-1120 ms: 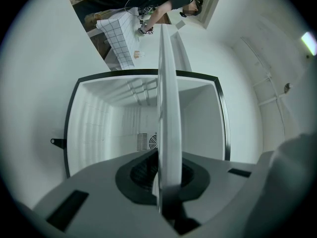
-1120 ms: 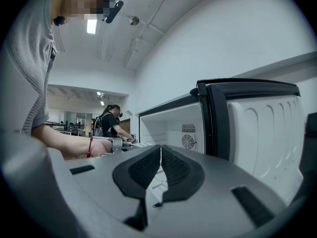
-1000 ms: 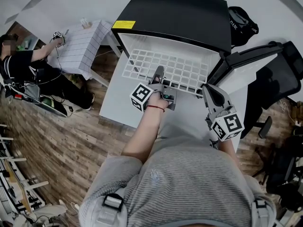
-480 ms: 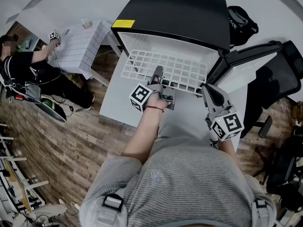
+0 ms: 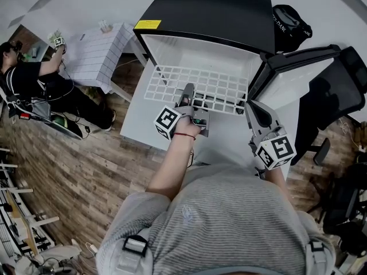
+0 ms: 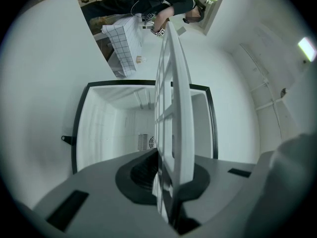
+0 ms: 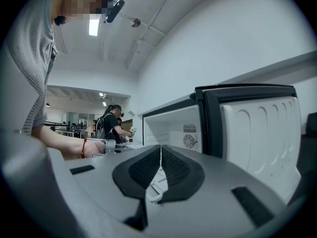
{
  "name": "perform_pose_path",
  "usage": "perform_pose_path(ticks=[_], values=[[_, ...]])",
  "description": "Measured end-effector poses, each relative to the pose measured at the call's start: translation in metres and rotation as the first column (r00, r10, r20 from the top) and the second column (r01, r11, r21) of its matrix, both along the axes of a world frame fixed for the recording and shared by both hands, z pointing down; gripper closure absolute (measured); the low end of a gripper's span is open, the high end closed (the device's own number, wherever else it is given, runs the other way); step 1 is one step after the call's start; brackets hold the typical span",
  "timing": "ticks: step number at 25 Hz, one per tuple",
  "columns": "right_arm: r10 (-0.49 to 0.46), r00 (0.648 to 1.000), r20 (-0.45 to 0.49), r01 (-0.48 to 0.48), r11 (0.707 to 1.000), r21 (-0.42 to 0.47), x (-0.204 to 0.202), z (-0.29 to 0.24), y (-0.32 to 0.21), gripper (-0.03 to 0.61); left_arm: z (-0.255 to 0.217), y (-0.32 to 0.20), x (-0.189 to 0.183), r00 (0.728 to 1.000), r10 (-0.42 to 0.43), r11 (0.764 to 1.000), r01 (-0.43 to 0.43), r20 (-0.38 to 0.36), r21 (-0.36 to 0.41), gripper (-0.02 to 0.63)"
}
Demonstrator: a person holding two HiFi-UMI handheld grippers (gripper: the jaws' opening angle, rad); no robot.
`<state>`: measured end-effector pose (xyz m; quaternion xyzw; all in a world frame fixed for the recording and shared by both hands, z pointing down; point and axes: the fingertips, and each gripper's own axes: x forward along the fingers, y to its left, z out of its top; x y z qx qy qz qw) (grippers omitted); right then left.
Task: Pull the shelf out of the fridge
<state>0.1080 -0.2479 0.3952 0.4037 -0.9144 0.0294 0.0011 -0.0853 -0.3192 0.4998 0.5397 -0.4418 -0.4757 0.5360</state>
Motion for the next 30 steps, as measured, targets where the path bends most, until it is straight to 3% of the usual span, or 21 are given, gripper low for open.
perform_pose_path(ticks=[17, 26, 30], values=[[-0.067, 0.997, 0.037, 0.066, 0.998, 0.020, 0.013, -0.004, 0.045, 0.565, -0.035, 0.070, -0.006, 0.997, -0.071, 0.997, 0.070, 0.012, 0.042, 0.578], [-0.085, 0.994, 0.064, 0.081, 0.995, 0.053, 0.011, -0.012, 0.059, 0.565, -0.045, 0.079, 0.015, 0.998, -0.033, 0.997, 0.036, -0.054, 0.061, 0.578], [-0.089, 0.994, 0.066, 0.084, 0.994, 0.073, 0.011, -0.017, 0.064, 0.565, -0.046, 0.078, 0.022, 0.999, -0.013, 0.999, 0.015, -0.051, 0.050, 0.578]])
